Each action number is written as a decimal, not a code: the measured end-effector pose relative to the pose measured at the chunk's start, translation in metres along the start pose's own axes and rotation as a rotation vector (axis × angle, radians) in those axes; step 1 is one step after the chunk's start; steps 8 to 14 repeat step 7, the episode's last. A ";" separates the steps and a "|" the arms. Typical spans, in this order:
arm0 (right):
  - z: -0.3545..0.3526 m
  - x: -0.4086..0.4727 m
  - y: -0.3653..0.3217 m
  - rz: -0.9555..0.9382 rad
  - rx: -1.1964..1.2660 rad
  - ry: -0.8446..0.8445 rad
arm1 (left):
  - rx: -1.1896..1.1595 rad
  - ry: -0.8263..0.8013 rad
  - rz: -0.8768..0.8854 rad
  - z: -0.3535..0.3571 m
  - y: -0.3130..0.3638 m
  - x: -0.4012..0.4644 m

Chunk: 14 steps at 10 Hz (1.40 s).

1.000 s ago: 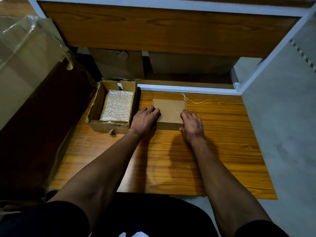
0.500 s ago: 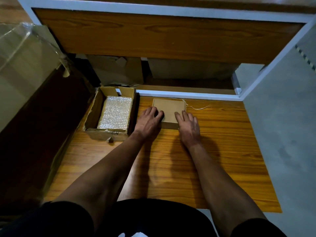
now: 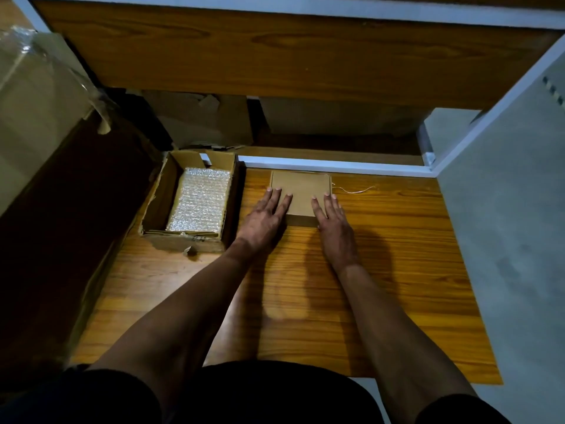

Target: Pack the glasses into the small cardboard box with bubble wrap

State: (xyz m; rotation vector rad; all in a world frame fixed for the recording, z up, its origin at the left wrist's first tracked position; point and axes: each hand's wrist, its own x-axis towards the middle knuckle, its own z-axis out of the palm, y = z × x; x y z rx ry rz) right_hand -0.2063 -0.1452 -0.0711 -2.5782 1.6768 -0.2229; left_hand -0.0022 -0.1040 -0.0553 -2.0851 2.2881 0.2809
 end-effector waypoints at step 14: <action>-0.053 -0.069 -0.020 0.082 0.152 -0.093 | -0.248 0.065 -0.242 -0.019 0.048 -0.075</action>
